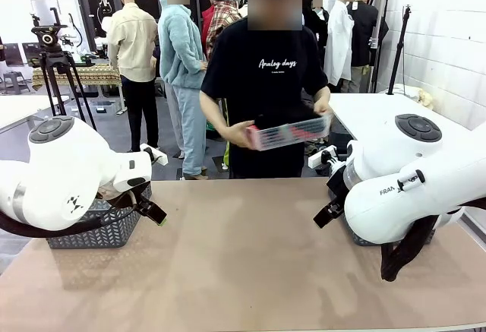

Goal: Sort the tops and bottoms.
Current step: Lift clothes from the center of the table with your left hand.

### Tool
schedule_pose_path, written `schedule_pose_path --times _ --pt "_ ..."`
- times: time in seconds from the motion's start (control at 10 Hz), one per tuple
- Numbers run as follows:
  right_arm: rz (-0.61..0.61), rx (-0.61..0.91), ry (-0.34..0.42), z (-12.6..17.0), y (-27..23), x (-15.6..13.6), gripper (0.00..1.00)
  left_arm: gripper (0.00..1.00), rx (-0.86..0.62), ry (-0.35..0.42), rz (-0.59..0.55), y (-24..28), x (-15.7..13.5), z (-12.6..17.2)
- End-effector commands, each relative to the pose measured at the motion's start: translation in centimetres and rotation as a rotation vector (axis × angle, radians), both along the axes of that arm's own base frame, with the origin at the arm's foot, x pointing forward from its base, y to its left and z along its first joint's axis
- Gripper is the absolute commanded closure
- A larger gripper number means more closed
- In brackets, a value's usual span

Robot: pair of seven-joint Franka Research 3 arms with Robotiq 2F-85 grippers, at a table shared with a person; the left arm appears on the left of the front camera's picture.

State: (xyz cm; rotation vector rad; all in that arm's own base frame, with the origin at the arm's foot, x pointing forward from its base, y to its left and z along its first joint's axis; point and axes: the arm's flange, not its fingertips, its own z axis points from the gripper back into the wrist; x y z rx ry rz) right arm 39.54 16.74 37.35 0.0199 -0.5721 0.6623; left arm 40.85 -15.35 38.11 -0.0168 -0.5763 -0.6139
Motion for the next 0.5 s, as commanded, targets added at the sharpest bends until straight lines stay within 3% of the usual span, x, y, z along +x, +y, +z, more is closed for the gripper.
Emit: schedule_pose_path --times 0.0,0.4 --pt "0.000 0.001 0.000 0.00 -0.01 0.00 0.00 0.00 -0.005 -0.007 0.004 0.16 0.02 0.34" --pt "0.000 0.001 0.000 0.00 -0.01 0.00 0.00 0.00 -0.005 -0.007 0.004 0.16 0.02 0.34"
